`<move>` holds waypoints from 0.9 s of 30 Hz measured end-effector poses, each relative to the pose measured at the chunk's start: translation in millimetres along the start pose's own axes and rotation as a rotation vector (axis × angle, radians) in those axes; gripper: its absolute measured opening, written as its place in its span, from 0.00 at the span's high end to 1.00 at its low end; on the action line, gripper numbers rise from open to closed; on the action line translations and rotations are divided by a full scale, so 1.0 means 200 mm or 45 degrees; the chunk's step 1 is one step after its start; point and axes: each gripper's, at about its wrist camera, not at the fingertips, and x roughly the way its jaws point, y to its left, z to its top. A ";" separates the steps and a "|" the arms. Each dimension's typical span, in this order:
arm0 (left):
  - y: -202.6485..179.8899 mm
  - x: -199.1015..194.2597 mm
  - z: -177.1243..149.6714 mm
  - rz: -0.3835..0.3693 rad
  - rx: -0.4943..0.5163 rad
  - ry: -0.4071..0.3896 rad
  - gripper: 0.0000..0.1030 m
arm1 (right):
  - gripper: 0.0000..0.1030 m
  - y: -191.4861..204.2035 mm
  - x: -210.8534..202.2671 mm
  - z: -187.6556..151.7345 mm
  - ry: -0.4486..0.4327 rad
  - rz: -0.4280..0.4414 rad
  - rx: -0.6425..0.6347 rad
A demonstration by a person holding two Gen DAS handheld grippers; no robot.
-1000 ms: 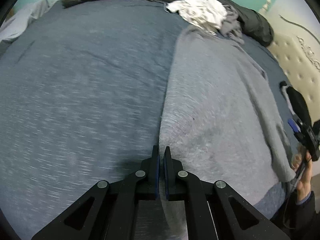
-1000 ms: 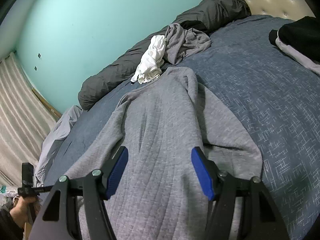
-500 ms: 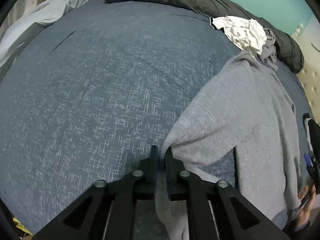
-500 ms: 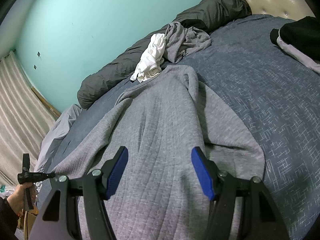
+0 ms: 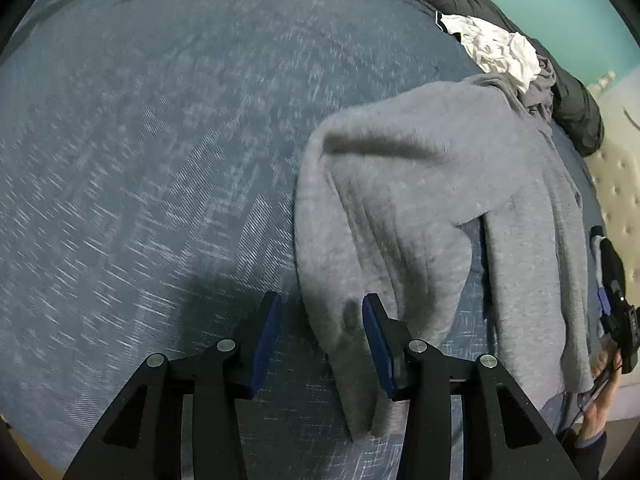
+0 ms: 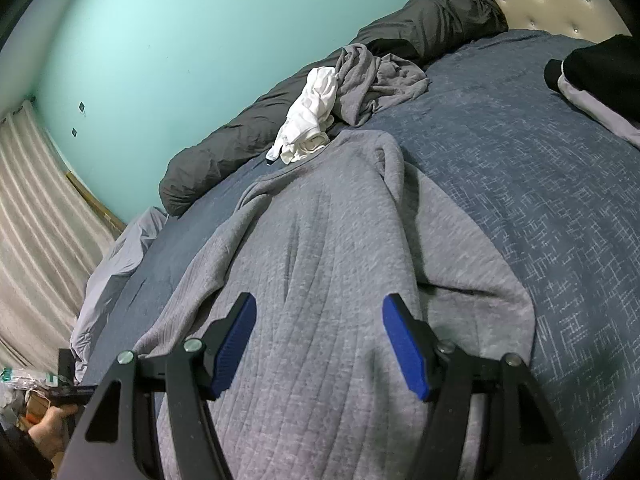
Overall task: Fold clothes
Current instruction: 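Grasp the sweatshirt sleeve with the left gripper and pull it across the body, then open the left gripper and lay the sleeve across the sweatshirt body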
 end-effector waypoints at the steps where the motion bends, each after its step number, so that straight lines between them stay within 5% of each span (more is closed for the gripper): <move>1: -0.01 0.01 -0.01 0.004 0.017 -0.003 0.56 | 0.35 0.00 0.00 0.00 -0.002 -0.001 0.000; 2: -0.02 0.02 -0.01 0.008 0.033 -0.006 0.59 | 0.35 0.00 0.00 0.00 -0.002 -0.003 0.000; 5: -0.05 0.06 -0.02 0.014 0.062 0.004 0.95 | 0.35 0.00 0.02 0.00 0.007 -0.003 0.000; 10: -0.08 0.02 -0.02 0.059 0.147 0.007 0.96 | 0.35 0.01 0.02 -0.01 0.013 0.009 -0.010; 16: 0.02 -0.22 0.13 0.251 0.202 -0.069 0.97 | 0.35 0.00 0.01 0.00 0.006 0.010 -0.003; 27: 0.31 -0.45 0.42 0.529 0.019 -0.239 0.96 | 0.35 0.01 0.03 -0.01 0.018 -0.007 -0.024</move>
